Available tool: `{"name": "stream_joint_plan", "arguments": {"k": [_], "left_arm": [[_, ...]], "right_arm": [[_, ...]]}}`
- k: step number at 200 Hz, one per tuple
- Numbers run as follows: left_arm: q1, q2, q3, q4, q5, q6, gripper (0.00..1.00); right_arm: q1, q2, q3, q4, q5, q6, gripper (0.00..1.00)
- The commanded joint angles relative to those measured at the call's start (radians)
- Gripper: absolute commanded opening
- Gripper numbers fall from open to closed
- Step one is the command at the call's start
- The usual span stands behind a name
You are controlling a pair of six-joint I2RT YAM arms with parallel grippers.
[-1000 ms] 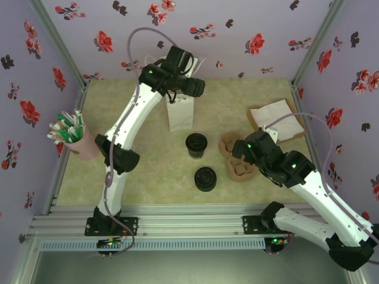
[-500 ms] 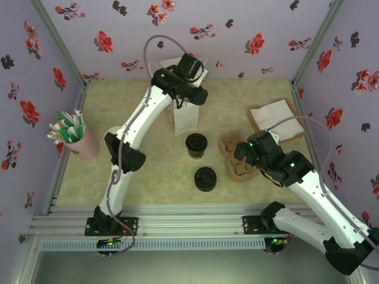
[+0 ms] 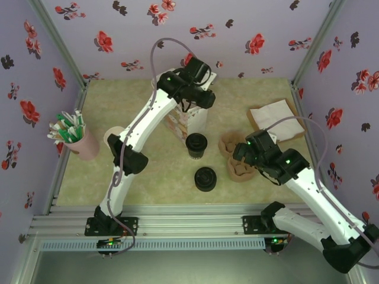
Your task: Pack the takeout coffee
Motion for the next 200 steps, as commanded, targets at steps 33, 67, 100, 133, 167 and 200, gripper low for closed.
{"name": "stream_joint_plan", "arguments": {"k": [33, 67, 100, 133, 167, 200], "left_arm": [[-0.057, -0.009, 0.033, 0.022, 0.071, -0.025, 0.27], [-0.081, -0.015, 0.031, -0.002, 0.079, -0.021, 0.27], [-0.086, -0.027, 0.017, -0.002, 0.079, -0.013, 0.27], [-0.082, -0.031, 0.017, 0.006, 0.079, -0.007, 0.33], [-0.066, -0.043, 0.017, 0.024, 0.083, -0.017, 0.57], [-0.055, -0.074, 0.017, 0.047, 0.097, -0.025, 0.70]], "right_arm": [[-0.046, 0.101, -0.024, 0.059, -0.087, -0.120, 0.98], [-0.075, 0.171, -0.013, 0.081, -0.127, -0.177, 0.92], [-0.102, 0.231, 0.012, 0.095, -0.158, -0.222, 0.86], [-0.128, 0.293, 0.038, 0.096, -0.163, -0.274, 0.79], [-0.132, 0.376, 0.074, 0.100, -0.156, -0.325, 0.78], [-0.133, 0.434, 0.104, 0.106, -0.161, -0.364, 0.72]]}}
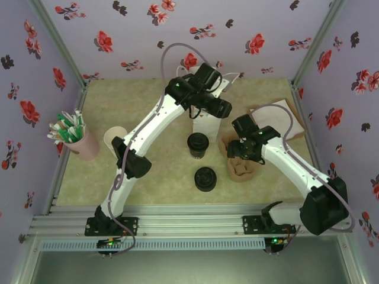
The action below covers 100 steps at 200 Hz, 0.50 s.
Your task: Pack the takeout coffee
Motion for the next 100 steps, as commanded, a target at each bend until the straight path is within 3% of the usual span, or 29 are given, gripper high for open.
{"name": "stream_joint_plan", "arguments": {"k": [1, 48, 79, 100], "left_arm": [[0.016, -0.075, 0.017, 0.026, 0.025, -0.005, 0.70], [0.027, -0.137, -0.008, 0.054, 0.034, -0.016, 0.84], [0.028, -0.220, -0.103, 0.120, 0.034, -0.021, 0.99], [0.037, -0.281, -0.171, 0.159, 0.033, -0.026, 0.99]], "right_arm": [[-0.006, 0.029, 0.045, 0.003, -0.008, -0.057, 0.72], [-0.006, 0.079, 0.080, 0.005, 0.000, -0.084, 0.67], [-0.006, 0.106, 0.092, -0.005, 0.003, -0.091, 0.66], [-0.005, 0.119, 0.095, -0.009, 0.002, -0.093, 0.63]]}}
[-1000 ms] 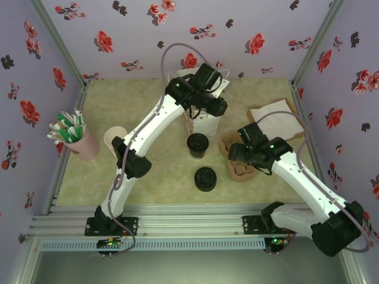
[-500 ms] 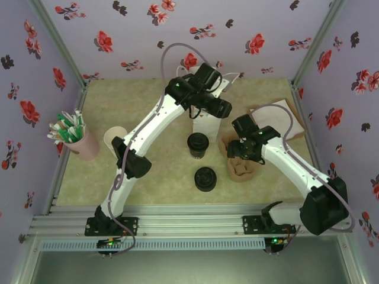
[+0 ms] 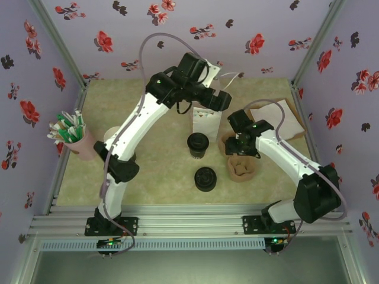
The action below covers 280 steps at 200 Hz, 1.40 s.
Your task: Pack the takeout coffee
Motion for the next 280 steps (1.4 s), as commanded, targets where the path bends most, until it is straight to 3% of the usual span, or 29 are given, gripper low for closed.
{"name": "stream_joint_plan", "arguments": {"k": [1, 51, 143, 280], "left_arm": [[0.012, -0.089, -0.063, 0.076, 0.012, -0.011, 0.99], [0.065, -0.271, -0.306, 0.237, 0.004, -0.049, 0.99], [0.163, -0.498, -0.651, 0.384, -0.002, -0.112, 0.99], [0.206, -0.549, -0.768, 0.424, 0.001, -0.136, 0.99]], "right_arm": [[-0.005, 0.017, 0.030, -0.018, 0.006, -0.022, 0.63], [-0.005, 0.042, 0.025, -0.019, 0.001, -0.023, 0.59], [-0.005, 0.085, 0.028, -0.013, 0.003, -0.028, 0.56], [-0.005, 0.054, 0.037, -0.038, 0.013, -0.026, 0.40]]}}
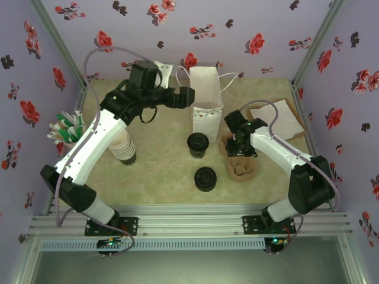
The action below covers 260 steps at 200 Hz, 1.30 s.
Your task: Pack the takeout coffee
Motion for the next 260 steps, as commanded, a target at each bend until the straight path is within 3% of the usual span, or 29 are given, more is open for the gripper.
{"name": "stream_joint_plan", "arguments": {"k": [1, 88, 146, 199, 260], "left_arm": [[0.014, -0.037, -0.021, 0.038, 0.001, -0.017, 0.99], [0.054, -0.051, -0.072, 0.096, -0.009, -0.060, 0.99], [0.116, -0.137, -0.226, 0.215, -0.077, -0.135, 0.99], [0.123, -0.222, -0.415, 0.323, -0.143, -0.211, 0.84], [0.123, -0.134, -0.533, 0.452, -0.148, -0.280, 0.70]], "right_arm": [[-0.005, -0.030, 0.027, -0.032, 0.012, -0.009, 0.40], [-0.005, -0.124, 0.051, -0.073, 0.011, -0.003, 0.38], [-0.005, -0.261, 0.143, -0.147, -0.008, 0.014, 0.37], [-0.005, -0.321, 0.340, -0.212, -0.079, 0.005, 0.36], [-0.005, -0.193, 0.661, -0.243, -0.185, -0.011, 0.36]]}}
